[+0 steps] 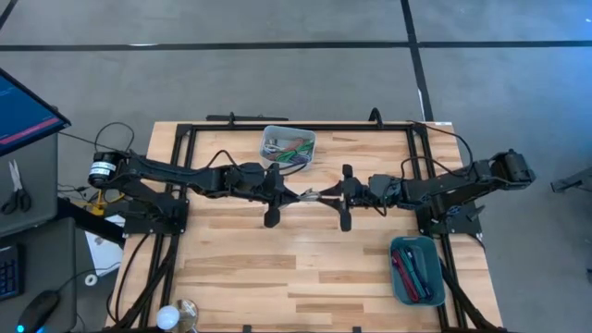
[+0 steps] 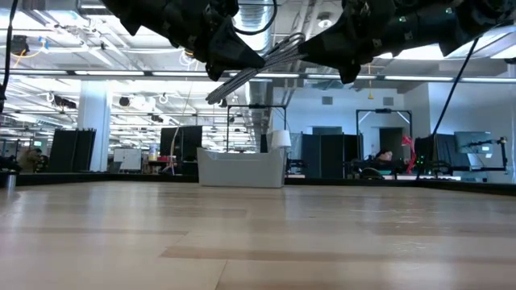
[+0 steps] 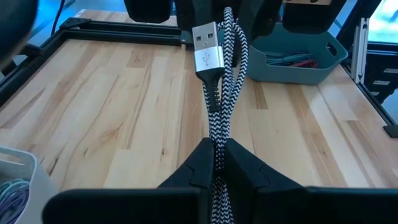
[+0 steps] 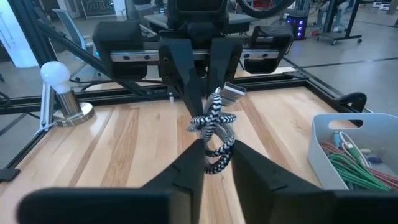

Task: Pick & Place USB Port
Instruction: Put the white patterned charger cable into the blue bin

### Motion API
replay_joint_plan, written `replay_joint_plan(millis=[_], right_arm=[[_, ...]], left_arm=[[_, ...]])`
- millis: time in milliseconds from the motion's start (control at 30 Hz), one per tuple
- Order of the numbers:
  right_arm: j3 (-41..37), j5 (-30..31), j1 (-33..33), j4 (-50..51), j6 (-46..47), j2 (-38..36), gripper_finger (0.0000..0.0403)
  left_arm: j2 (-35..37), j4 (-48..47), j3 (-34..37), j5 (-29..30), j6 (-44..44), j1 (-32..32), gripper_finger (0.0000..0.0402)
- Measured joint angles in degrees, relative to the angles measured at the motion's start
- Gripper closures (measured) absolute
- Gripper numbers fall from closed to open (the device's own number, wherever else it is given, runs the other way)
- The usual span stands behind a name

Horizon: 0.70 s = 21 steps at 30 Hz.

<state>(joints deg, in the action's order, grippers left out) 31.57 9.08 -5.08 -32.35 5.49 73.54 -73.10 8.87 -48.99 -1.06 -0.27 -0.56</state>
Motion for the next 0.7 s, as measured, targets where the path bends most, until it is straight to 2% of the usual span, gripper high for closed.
replay_joint_plan(millis=[267, 400, 700], right_arm=[[0.00, -0.17, 0.85, 0.13, -0.37, -0.02, 0.0394], [0.00, -0.17, 0.87, 0.15, -1.95, -0.02, 0.0397], [0.00, -0.09, 0.87, 0.52, -2.65, -0.02, 0.0401]], left_arm=[[-0.03, 0.08, 0.04, 0.15, -0.01, 0.01, 0.0374], [-0.04, 0.12, 0.04, 0.00, -0.01, -0.01, 0.0353], [-0.04, 0.64, 0.04, -0.02, -0.49, -0.02, 0.0342]])
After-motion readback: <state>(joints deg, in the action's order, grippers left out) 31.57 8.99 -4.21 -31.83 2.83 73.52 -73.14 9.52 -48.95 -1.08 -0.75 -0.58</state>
